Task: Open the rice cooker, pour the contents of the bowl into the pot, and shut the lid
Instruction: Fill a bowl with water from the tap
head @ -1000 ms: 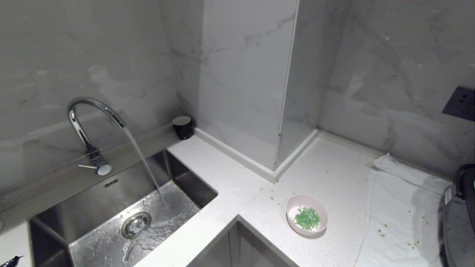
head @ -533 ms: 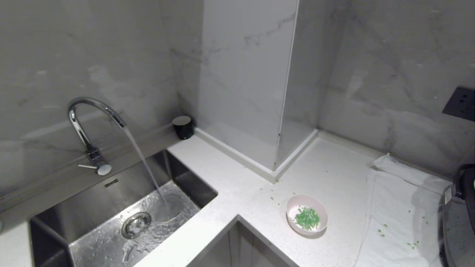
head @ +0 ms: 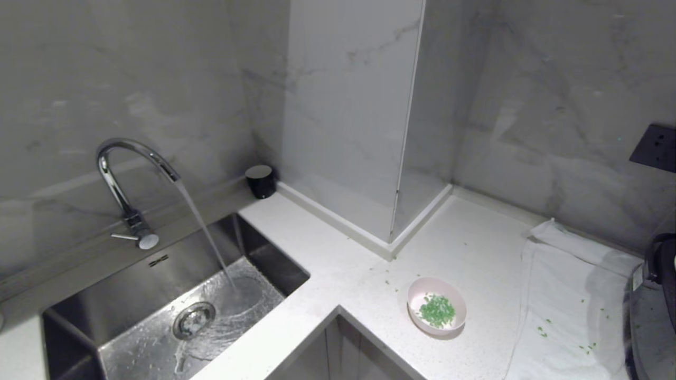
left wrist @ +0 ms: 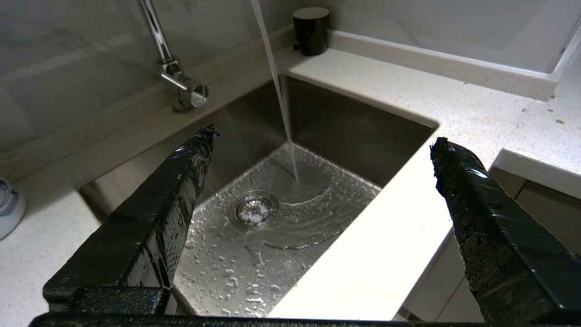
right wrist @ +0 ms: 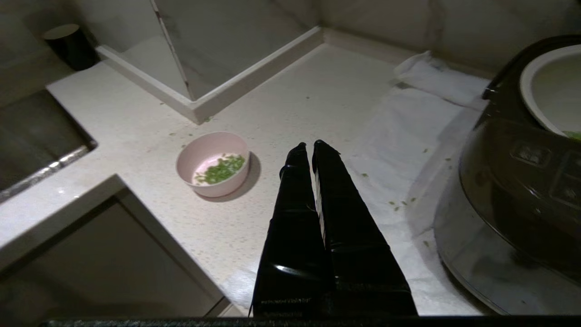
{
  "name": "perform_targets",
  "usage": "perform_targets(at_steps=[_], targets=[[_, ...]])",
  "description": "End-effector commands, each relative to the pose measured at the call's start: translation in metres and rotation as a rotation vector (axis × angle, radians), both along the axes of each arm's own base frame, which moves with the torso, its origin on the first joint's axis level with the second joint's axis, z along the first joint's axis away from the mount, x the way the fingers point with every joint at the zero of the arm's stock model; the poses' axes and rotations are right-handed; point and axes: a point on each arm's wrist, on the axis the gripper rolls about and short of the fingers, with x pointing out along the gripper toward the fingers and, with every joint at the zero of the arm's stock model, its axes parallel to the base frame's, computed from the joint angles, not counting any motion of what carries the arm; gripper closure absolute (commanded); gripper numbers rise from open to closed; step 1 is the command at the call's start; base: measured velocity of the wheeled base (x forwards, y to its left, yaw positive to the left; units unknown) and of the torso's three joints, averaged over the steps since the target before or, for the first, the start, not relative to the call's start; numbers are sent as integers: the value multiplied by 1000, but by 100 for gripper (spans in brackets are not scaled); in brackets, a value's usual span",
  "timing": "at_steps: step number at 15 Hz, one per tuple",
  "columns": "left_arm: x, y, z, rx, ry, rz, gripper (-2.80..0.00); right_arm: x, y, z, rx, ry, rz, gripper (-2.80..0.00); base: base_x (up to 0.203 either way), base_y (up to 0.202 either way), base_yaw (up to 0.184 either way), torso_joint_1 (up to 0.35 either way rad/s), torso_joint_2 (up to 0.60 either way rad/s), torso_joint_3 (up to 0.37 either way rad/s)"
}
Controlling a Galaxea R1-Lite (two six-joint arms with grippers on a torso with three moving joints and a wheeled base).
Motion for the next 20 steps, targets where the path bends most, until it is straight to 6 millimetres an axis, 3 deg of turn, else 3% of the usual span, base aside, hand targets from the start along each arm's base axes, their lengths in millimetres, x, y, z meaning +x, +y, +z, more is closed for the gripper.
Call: perform_targets(at_steps=[1,3,5,7,9,11,14,18,19,20], targets=[[1,0,-4,-3,26,0,-280,62,2,37,40,255,36,0,0,0,0,0,0,0],[1,0,-4,-12,28,3,-280,114,4,55,80,397,88,0,0,0,0,0,0,0],[1,0,-4,-12,28,4,-280,171,9,61,118,556,140,0,0,0,0,0,0,0],[1,0,-4,-15,29,4,-280,219,20,53,169,708,187,0,0,0,0,0,0,0],[1,0,-4,-20,31,5,-280,253,33,37,199,865,226,0,0,0,0,0,0,0],[3,0,-3,-32,52,10,-280,273,50,16,187,996,274,0,0,0,0,0,0,0],[2,0,-4,-35,42,11,-280,285,78,-6,149,1107,356,0,0,0,0,0,0,0],[1,1,-4,-56,28,31,-280,291,76,-27,136,1175,329,0,0,0,0,0,0,0],[1,1,-4,-62,27,32,-280,293,72,-27,144,1174,314,-280,0,0,0,0,0,0],[1,1,-4,-67,27,32,-280,295,67,-28,150,1170,303,-280,0,0,0,0,0,0]])
